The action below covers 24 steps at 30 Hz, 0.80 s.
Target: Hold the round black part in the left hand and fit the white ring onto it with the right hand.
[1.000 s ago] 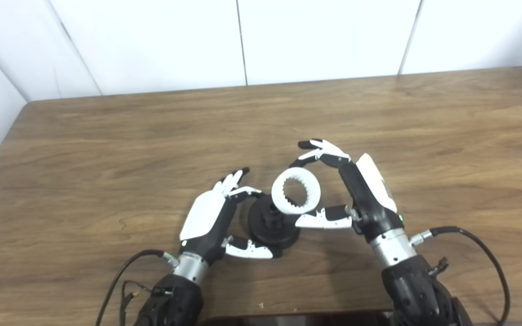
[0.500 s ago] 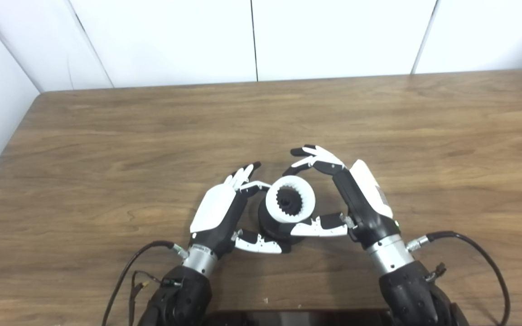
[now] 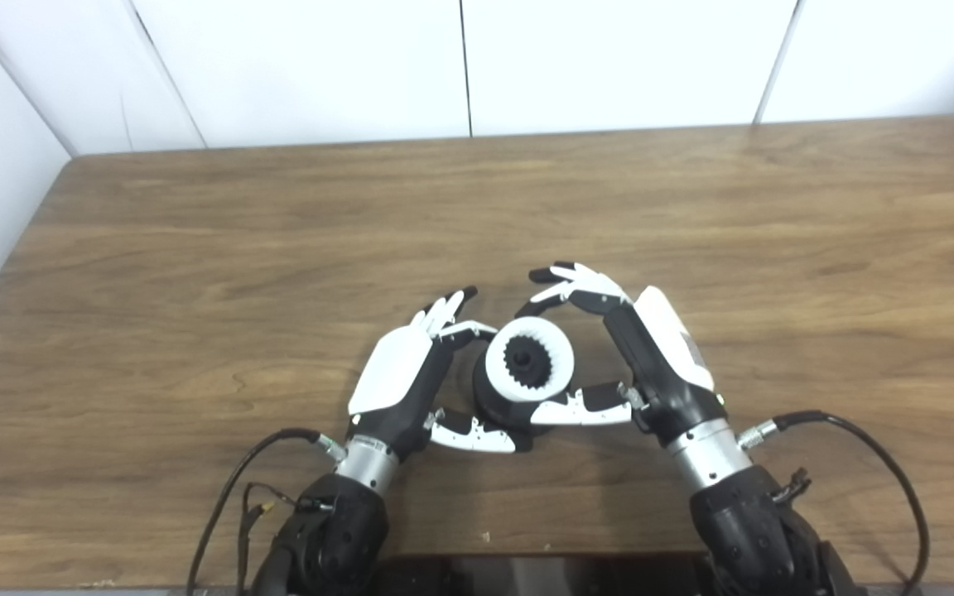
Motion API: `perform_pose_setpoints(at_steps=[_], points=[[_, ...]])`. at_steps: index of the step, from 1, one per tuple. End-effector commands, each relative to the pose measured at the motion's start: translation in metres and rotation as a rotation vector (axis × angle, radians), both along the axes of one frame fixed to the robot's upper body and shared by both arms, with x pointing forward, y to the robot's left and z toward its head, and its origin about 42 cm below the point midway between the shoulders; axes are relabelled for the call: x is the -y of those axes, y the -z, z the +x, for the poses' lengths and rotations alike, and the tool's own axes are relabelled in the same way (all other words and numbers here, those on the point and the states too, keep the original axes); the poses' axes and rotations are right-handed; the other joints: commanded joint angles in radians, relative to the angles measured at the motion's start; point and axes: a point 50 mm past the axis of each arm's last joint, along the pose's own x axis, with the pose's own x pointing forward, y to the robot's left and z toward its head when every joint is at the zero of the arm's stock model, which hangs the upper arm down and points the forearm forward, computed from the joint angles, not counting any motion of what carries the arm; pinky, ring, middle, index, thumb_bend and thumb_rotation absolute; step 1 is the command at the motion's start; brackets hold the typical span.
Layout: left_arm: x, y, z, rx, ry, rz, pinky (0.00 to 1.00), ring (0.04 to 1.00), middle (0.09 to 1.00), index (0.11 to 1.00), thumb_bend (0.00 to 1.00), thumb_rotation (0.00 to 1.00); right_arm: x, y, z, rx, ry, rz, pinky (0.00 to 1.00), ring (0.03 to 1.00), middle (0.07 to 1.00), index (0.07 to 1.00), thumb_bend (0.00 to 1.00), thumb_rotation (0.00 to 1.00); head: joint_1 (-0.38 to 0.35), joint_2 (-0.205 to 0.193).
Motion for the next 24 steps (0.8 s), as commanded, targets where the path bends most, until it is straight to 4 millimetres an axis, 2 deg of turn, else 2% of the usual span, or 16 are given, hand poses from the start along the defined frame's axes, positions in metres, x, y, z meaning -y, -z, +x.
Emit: perform_pose_setpoints(at_steps=[1, 6, 15, 24], points=[[0.003, -0.019, 0.006, 0.091, 0.011, 0.006, 1.0, 1.0, 1.0, 0.603, 0.91, 0.3, -0.003, -0.005, -0.004, 0.038, -0.001, 0.035, 0.92, 0.895, 0.817, 0.482, 0.52, 0.14, 0.001, 0.002], [0.003, -0.02, 0.006, 0.095, 0.012, 0.012, 1.0, 1.0, 1.0, 0.601, 0.91, 0.3, -0.001, -0.003, 0.0, 0.035, 0.007, 0.024, 0.95, 0.894, 0.815, 0.483, 0.52, 0.14, 0.003, 0.002], [0.005, -0.02, 0.005, 0.096, 0.013, 0.012, 1.0, 1.0, 1.0, 0.598, 0.91, 0.29, -0.004, -0.002, 0.011, 0.039, 0.02, 0.001, 0.92, 0.88, 0.809, 0.482, 0.52, 0.14, 0.007, 0.008], [0.006, -0.021, 0.004, 0.093, 0.014, 0.004, 1.0, 1.0, 1.0, 0.6, 0.9, 0.29, -0.013, 0.005, 0.016, 0.009, 0.01, 0.005, 0.97, 0.895, 0.817, 0.482, 0.52, 0.14, 0.017, 0.014]])
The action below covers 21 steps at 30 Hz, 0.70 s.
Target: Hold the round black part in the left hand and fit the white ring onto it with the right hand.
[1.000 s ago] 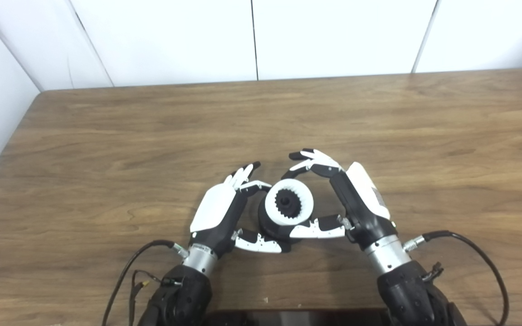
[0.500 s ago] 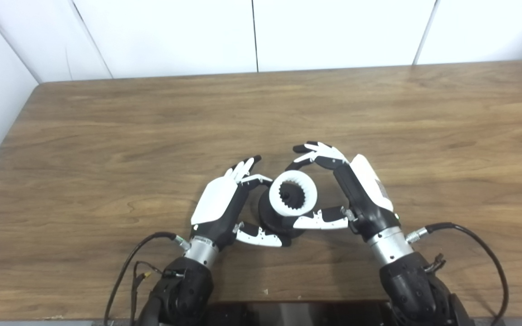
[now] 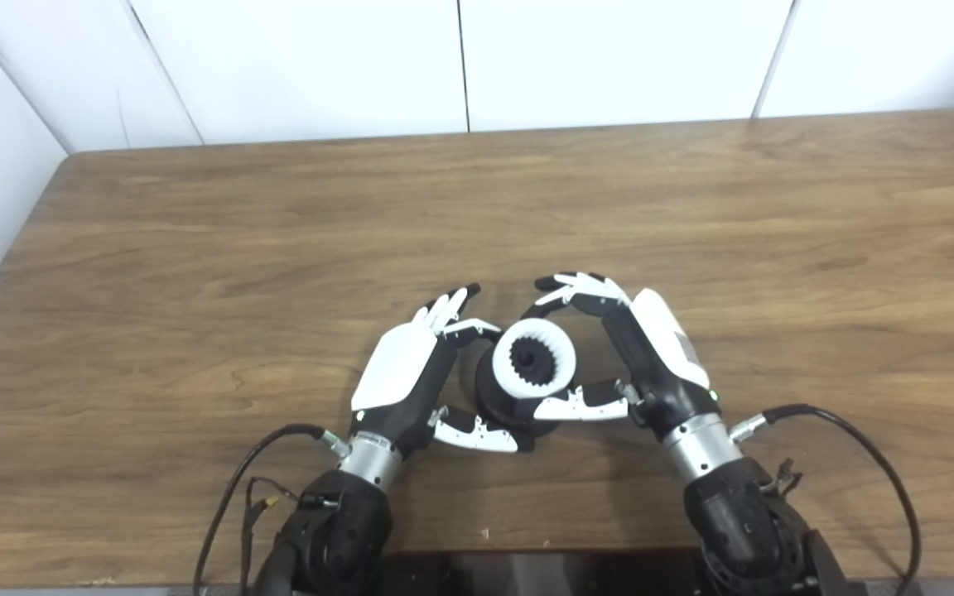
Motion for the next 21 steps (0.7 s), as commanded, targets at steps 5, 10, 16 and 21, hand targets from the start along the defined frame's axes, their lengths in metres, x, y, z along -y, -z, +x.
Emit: perform_pose_setpoints(at_steps=[5, 10, 16, 21], points=[[0.004, -0.019, 0.005, 0.08, 0.009, -0.019, 1.0, 1.0, 1.0, 0.6, 0.9, 0.28, -0.015, -0.009, 0.004, 0.052, -0.019, 0.04, 0.99, 0.897, 0.817, 0.483, 0.52, 0.14, 0.008, 0.003], [0.005, -0.019, 0.006, 0.081, 0.01, -0.023, 1.0, 1.0, 1.0, 0.599, 0.91, 0.28, -0.02, -0.009, 0.004, 0.057, -0.031, 0.03, 0.97, 0.894, 0.817, 0.483, 0.52, 0.14, 0.01, 0.005], [0.006, -0.02, 0.006, 0.079, 0.01, -0.023, 1.0, 1.0, 1.0, 0.598, 0.91, 0.28, -0.025, -0.01, 0.005, 0.056, -0.047, 0.029, 0.95, 0.893, 0.816, 0.483, 0.52, 0.14, 0.012, 0.007], [0.006, -0.021, 0.006, 0.08, 0.008, -0.025, 1.0, 1.0, 1.0, 0.597, 0.91, 0.29, -0.024, -0.01, 0.006, 0.059, -0.054, 0.011, 0.94, 0.893, 0.818, 0.483, 0.52, 0.14, 0.014, 0.009]])
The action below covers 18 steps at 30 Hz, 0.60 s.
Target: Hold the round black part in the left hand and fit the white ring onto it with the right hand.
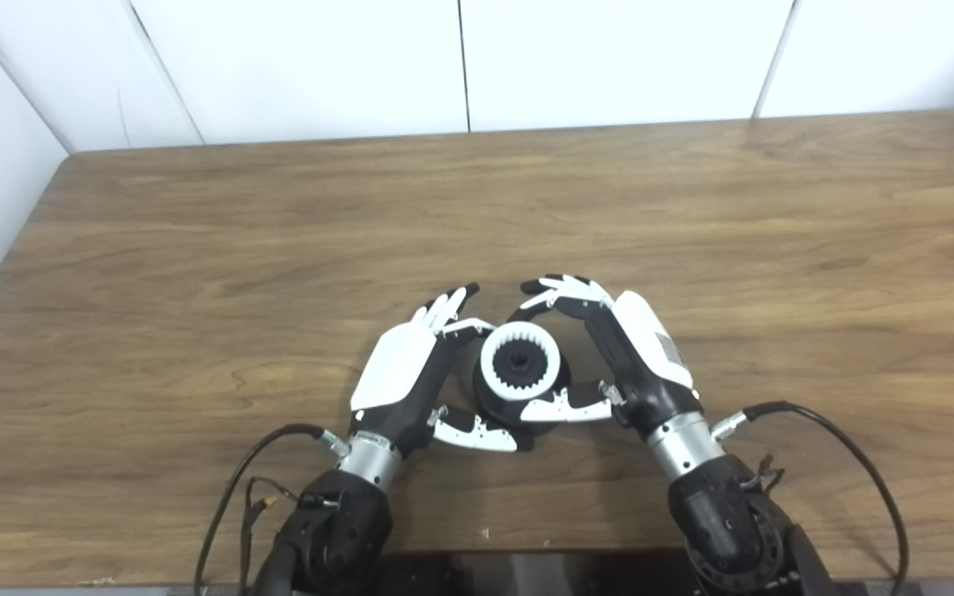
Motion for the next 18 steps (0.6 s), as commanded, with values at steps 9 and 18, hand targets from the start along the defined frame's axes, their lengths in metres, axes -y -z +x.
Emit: perform_pose_setpoints(at_steps=[9, 18], points=[[0.004, -0.021, 0.006, 0.083, 0.013, -0.019, 1.0, 1.0, 1.0, 0.599, 0.91, 0.29, 0.002, -0.014, 0.004, 0.004, -0.036, -0.053, 0.94, 0.913, 0.864, 0.623, 0.68, 0.25, -0.001, 0.004], [0.002, -0.022, 0.007, 0.078, 0.01, -0.018, 1.0, 1.0, 1.0, 0.604, 0.91, 0.3, 0.013, -0.018, 0.002, -0.038, -0.038, -0.07, 0.9, 0.927, 0.923, 0.903, 0.91, 0.36, -0.002, 0.006]])
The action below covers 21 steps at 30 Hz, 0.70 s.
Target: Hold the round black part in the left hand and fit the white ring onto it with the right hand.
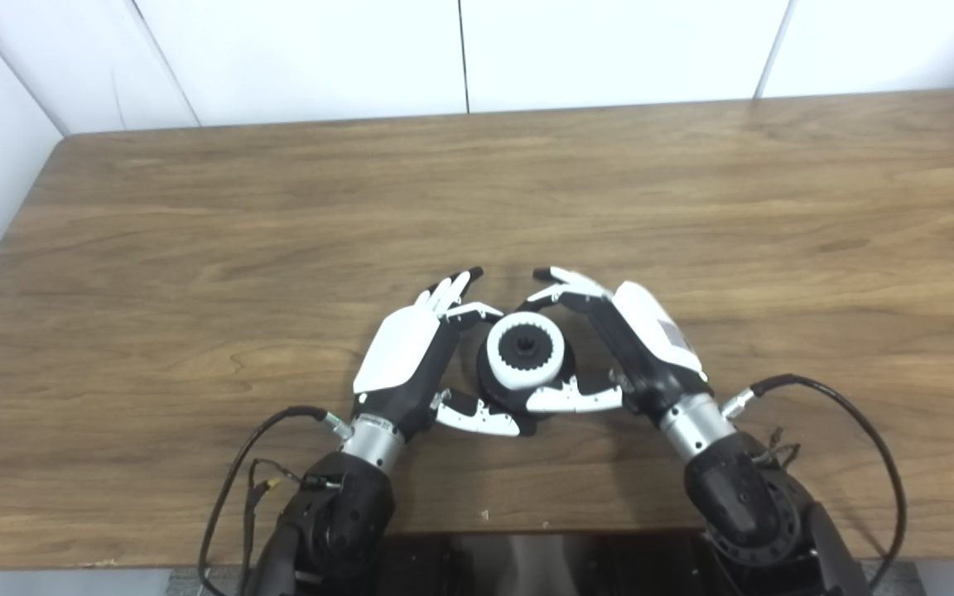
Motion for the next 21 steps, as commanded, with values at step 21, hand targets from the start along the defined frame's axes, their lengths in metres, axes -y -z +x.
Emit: perform_pose_setpoints(at_steps=[21], points=[[-0.003, -0.024, 0.007, 0.083, -0.012, -0.01, 1.0, 1.0, 1.0, 0.605, 0.9, 0.28, 0.013, -0.027, 0.011, 0.003, -0.067, -0.074, 0.97, 1.0, 1.0, 1.0, 1.0, 0.44, -0.019, -0.014]])
